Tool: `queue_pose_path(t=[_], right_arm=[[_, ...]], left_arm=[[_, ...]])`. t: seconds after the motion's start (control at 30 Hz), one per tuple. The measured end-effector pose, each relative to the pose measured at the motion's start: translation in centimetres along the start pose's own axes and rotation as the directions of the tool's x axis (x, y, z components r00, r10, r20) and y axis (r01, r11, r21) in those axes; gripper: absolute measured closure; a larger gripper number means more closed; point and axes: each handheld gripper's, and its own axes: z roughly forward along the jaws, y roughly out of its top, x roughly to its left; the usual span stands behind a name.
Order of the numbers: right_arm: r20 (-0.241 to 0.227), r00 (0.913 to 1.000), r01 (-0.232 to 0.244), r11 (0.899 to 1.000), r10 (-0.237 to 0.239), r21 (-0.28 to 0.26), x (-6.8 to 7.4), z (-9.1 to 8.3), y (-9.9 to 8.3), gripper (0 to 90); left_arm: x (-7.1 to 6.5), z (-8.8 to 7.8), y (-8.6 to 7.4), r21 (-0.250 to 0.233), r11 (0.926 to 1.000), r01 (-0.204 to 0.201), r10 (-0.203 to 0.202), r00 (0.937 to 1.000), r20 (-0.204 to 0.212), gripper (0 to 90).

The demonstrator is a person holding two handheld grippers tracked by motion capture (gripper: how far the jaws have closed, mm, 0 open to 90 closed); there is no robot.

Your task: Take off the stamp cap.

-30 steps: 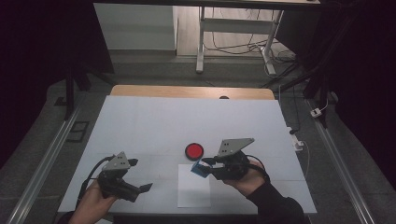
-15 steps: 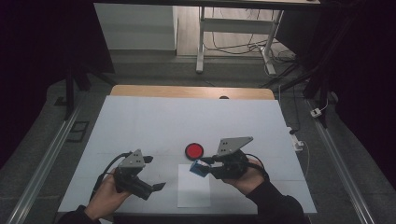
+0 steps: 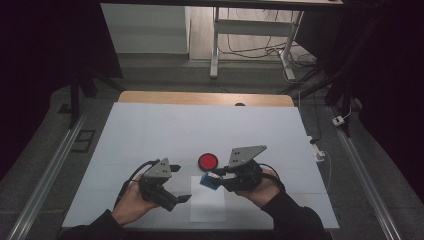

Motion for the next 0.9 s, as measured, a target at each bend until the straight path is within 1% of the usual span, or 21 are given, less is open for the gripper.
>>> queue_pose_path(t=[0.07, 0.1, 0.17, 0.3, 0.33, 0.37, 0.4, 0.43, 0.47, 0.53, 0.63, 0.7, 0.73, 0.83, 0.9], right_arm=[[-0.003, 1.0, 0.004, 1.0, -0.004, 0.001, 0.0, 0.1, 0.0, 70.9], [-0.006, 1.0, 0.001, 1.0, -0.001, 0.002, 0.1, 0.1, 0.1, 70.9], [-0.009, 0.9999, 0.01, 1.0, -0.01, 0.001, 0.1, 0.2, 0.2, 70.9], [-0.019, 0.9997, 0.011, 1.0, -0.011, -0.006, 0.2, 0.4, 0.2, 70.9], [-0.021, 0.9997, 0.013, 1.0, -0.013, -0.006, 0.2, 0.5, 0.2, 70.9], [-0.023, 0.9997, 0.008, 1.0, -0.008, -0.003, 0.2, 0.5, 0.2, 70.9], [-0.026, 0.9996, 0.014, 1.0, -0.014, -0.003, 0.2, 0.6, 0.2, 70.9], [-0.031, 0.9994, 0.016, 1.0, -0.017, -0.003, 0.2, 0.6, 0.2, 70.9], [-0.035, 0.9992, 0.018, 1.0, -0.018, -0.004, 0.2, 0.7, 0.2, 70.9], [-0.043, 0.9988, 0.021, 1.0, -0.022, -0.004, 0.4, 0.8, 0.2, 70.9], [-0.055, 0.9981, 0.029, 1.0, -0.029, -0.005, 0.5, 0.9, 0.2, 70.9], [-0.07, 0.9971, 0.03, 1.0, -0.03, -0.008, 0.4, 0.9, 0.1, 70.9], [-0.072, 0.9969, 0.031, 0.999, -0.032, -0.007, 0.4, 0.9, 0.1, 70.9], [-0.085, 0.9958, 0.032, 0.999, -0.034, -0.014, 0.4, 0.9, 0.1, 71.0], [-0.09, 0.9952, 0.036, 0.999, -0.037, -0.014, 0.3, 0.8, 0.1, 71.0]], left_arm=[[0.2, 0.4, 0.2, -0.003, 0.9999, -0.017, 0.017, 0.9995, 0.028, 0.2], [0.2, 0.6, 0.3, -0.001, 0.9998, -0.019, 0.019, 0.9988, 0.045, 0.2], [0.3, 1.1, 0.5, 0.006, 0.9995, -0.03, 0.029, 0.9969, 0.073, 0.0], [0.4, 2.2, 0.9, 0.009, 0.9986, -0.052, 0.05, 0.9935, 0.102, 0.0], [0.4, 2.5, 0.9, 0.005, 0.9988, -0.048, 0.047, 0.9924, 0.113, 0.0], [0.5, 2.6, 1.0, 0.009, 0.9984, -0.055, 0.054, 0.9913, 0.12, 0.0], [0.5, 2.9, 1.1, 0.005, 0.9986, -0.052, 0.051, 0.9908, 0.126, 0.0], [0.6, 3.0, 1.2, 0.008, 0.9979, -0.064, 0.062, 0.9888, 0.136, 0.0], [0.5, 3.2, 1.2, -0.002, 0.9983, -0.058, 0.058, 0.9881, 0.143, 0.6], [0.5, 3.4, 1.3, -0.009, 0.9977, -0.067, 0.068, 0.9845, 0.162, 3.9], [0.3, 3.5, 1.4, -0.023, 0.9949, -0.098, 0.101, 0.9788, 0.178, 14.1], [0.2, 3.5, 1.3, -0.034, 0.9934, -0.109, 0.114, 0.9757, 0.187, 19.7], [0.3, 3.5, 1.3, -0.039, 0.9925, -0.116, 0.122, 0.9731, 0.196, 23.1], [0.3, 3.3, 1.2, -0.055, 0.9917, -0.116, 0.126, 0.9673, 0.22, 34.5], [0.3, 3.2, 1.2, -0.064, 0.991, -0.117, 0.129, 0.9638, 0.233, 39.3]])
